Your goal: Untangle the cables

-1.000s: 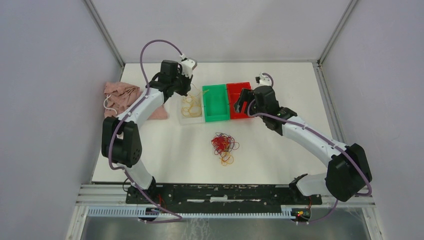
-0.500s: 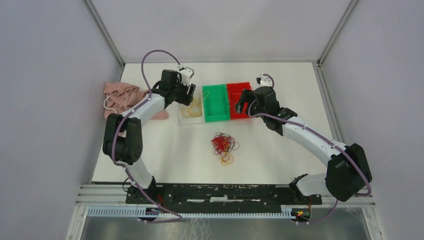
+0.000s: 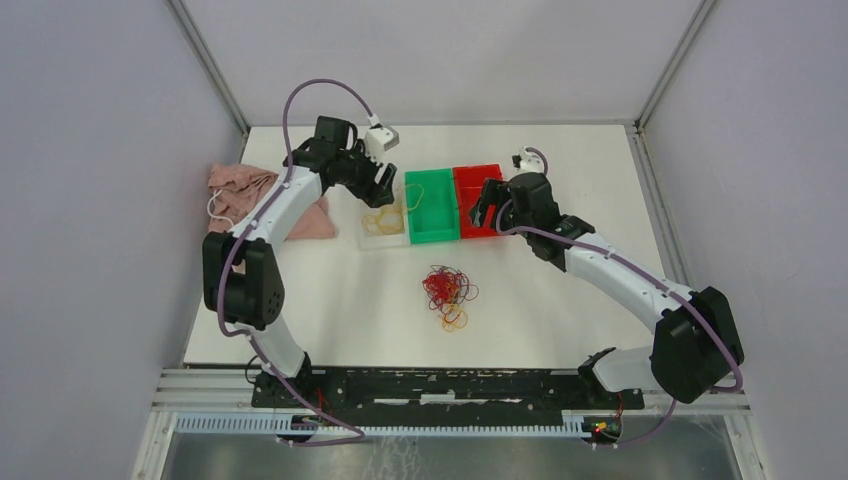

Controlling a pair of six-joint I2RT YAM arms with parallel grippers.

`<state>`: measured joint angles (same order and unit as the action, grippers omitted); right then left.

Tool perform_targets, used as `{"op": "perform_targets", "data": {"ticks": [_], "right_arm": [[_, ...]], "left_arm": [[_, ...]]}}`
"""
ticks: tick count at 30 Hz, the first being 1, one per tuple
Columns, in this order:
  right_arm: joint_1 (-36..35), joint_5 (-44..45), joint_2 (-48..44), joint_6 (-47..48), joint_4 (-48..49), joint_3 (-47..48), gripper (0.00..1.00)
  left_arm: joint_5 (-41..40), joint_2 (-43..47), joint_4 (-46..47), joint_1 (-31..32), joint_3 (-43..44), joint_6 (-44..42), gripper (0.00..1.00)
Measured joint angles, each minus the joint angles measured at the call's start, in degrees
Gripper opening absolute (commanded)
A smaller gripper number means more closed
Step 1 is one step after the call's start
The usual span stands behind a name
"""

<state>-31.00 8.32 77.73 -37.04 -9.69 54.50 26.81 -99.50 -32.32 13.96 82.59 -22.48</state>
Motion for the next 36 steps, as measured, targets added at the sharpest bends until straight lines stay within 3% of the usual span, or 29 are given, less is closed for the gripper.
{"op": "perform_targets", "data": {"ticks": [8,12,14,18,23,36], "right_arm": [[0.0,-0.6,0.2,0.0,0.1,0.0,0.83],[0.1,-0.7,0.5,0.0,0.2,0.0,0.83],[0.2,-0.7,0.5,0.0,0.2,0.0,0.82],[0.7,-0.7,0.5,0.0,0.1,0.0,0.82],[1.5,-0.8,0.4,0.0,0.1,0.0,0.81],[3.0,-1.6,-1.0,-0.1,0.2,-1.9,0.79]], "left_arm": [[0.4,0.0,-5.2,3.2,1.9,-9.4,0.75],[-0.5,-0.5,-4.6,9.9,2.1,-12.7,0.5],[-1.3,-2.1,-5.2,12.7,3.4,-15.4,0.46],[-2.7,-8.5,-9.9,15.5,9.7,-22.6,0.5],[-5.0,-11.2,-12.2,14.8,11.5,-26.0,0.54],[-10.0,-11.7,-2.5,14.6,8.6,-19.8,0.54]]}}
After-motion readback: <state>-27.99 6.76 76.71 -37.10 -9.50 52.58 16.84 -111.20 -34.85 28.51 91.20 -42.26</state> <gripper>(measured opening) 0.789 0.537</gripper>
